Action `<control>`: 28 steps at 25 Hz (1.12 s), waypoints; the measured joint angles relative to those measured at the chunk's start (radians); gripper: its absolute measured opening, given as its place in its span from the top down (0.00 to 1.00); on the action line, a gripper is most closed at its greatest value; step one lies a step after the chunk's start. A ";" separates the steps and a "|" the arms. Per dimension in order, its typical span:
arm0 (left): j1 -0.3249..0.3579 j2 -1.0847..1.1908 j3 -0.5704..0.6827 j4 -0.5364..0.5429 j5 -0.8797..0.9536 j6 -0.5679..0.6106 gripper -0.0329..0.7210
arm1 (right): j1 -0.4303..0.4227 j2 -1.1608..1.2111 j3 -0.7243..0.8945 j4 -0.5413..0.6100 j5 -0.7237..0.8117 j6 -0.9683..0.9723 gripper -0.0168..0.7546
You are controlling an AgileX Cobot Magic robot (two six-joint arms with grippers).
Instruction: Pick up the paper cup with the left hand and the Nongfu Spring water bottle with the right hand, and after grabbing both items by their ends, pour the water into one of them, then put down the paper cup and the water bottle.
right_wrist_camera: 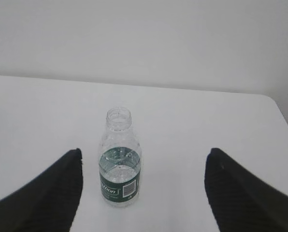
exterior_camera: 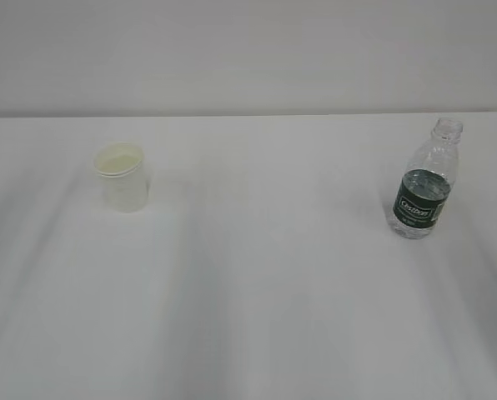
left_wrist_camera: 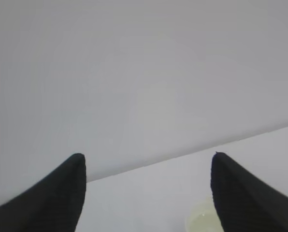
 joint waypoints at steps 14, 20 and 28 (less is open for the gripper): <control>0.000 -0.398 0.002 -0.065 0.382 -0.044 0.19 | 0.000 -0.286 -0.042 0.006 0.441 0.000 0.27; 0.000 -0.572 0.002 -0.095 0.620 -0.045 0.19 | 0.000 -0.359 -0.059 0.006 0.551 0.000 0.27; -0.035 -0.711 0.002 -0.095 0.880 -0.045 0.19 | 0.000 -0.502 -0.096 0.006 0.756 0.013 0.27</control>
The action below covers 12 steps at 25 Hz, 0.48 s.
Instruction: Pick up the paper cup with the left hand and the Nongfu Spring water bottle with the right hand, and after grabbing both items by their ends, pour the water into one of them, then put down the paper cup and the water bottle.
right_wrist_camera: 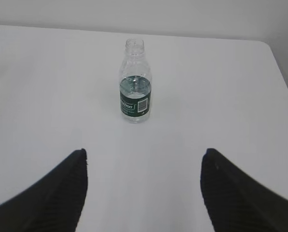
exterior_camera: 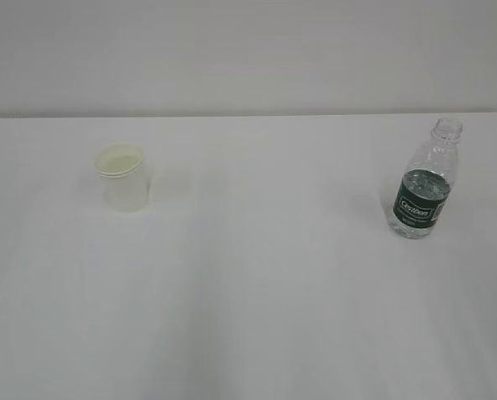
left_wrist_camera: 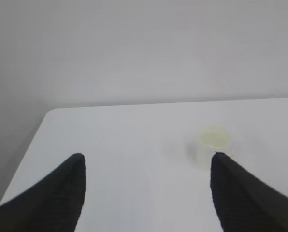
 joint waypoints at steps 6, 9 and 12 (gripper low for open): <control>-0.057 -0.069 0.000 -0.055 0.181 0.000 0.21 | 0.000 -0.150 -0.027 0.000 0.155 0.014 0.27; -0.061 -0.109 0.000 -0.064 0.252 0.000 0.25 | 0.000 -0.209 -0.032 0.000 0.231 0.035 0.27; -0.061 -0.149 0.000 -0.066 0.368 0.000 0.28 | 0.000 -0.251 -0.032 -0.014 0.302 0.053 0.27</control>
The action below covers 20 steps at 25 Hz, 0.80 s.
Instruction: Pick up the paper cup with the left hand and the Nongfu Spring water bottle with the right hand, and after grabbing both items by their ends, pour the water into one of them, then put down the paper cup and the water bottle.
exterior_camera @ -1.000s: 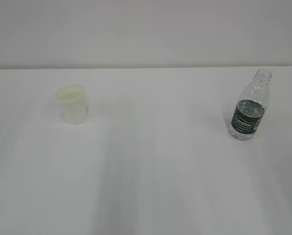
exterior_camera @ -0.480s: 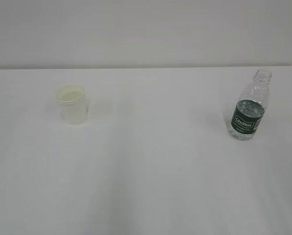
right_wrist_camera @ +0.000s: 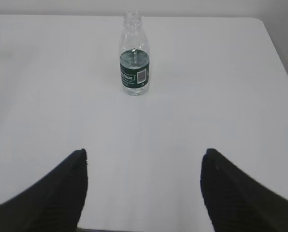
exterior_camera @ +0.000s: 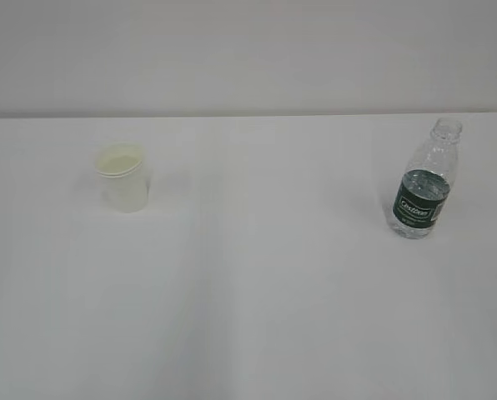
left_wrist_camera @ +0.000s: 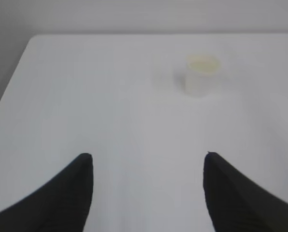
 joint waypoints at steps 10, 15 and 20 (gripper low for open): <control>0.000 -0.193 0.002 0.020 0.273 0.000 0.32 | 0.000 -0.083 -0.001 -0.036 0.147 0.044 0.27; 0.000 -0.239 0.028 -0.014 0.316 0.020 0.33 | 0.000 -0.097 -0.001 -0.038 0.155 0.047 0.27; 0.000 -0.239 0.066 -0.055 0.318 0.024 0.36 | 0.000 -0.098 0.003 -0.054 0.155 0.047 0.28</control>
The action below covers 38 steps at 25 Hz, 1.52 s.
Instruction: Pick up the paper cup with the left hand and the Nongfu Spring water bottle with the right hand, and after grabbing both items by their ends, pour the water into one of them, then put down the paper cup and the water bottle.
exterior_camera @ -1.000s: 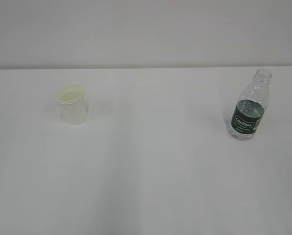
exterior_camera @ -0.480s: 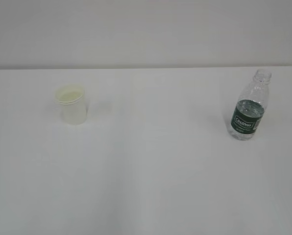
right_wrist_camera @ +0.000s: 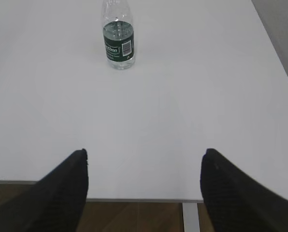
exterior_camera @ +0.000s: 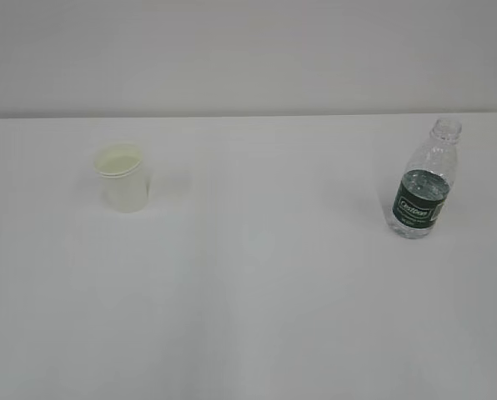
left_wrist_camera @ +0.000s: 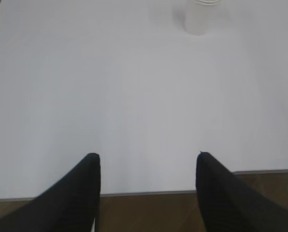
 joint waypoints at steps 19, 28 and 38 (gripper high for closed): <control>0.000 0.000 0.041 -0.005 -0.127 0.010 0.37 | 0.000 0.000 0.105 -0.007 -0.104 0.001 0.28; 0.000 0.000 0.041 -0.005 -0.127 0.012 0.38 | 0.000 0.000 0.113 -0.007 -0.124 0.001 0.28; 0.000 0.000 0.041 -0.005 -0.127 0.012 0.38 | 0.000 0.000 0.113 -0.007 -0.124 0.001 0.28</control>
